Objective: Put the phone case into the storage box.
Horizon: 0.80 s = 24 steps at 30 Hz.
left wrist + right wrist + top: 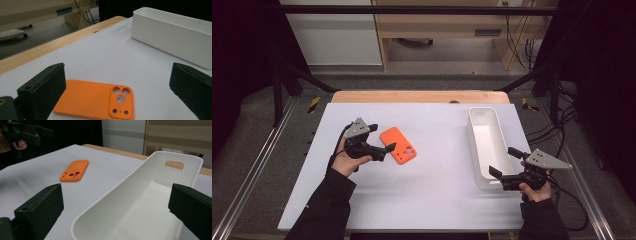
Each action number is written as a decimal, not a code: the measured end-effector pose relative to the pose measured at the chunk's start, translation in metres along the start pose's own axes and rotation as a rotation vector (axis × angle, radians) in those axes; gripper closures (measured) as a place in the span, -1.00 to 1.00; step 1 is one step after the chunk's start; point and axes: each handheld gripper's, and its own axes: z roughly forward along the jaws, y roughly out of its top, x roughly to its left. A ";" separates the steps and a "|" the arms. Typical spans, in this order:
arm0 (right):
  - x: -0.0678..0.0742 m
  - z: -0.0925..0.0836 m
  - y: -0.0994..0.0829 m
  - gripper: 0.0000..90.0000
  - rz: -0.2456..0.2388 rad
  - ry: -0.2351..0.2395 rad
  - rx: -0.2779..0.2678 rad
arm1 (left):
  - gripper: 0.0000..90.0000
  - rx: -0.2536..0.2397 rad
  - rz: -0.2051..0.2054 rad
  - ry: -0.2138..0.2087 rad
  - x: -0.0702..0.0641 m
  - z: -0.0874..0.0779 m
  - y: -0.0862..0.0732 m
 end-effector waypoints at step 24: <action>0.000 0.002 -0.001 -0.99 -0.001 0.004 0.008 | -0.97 0.084 0.013 0.055 0.019 0.041 0.014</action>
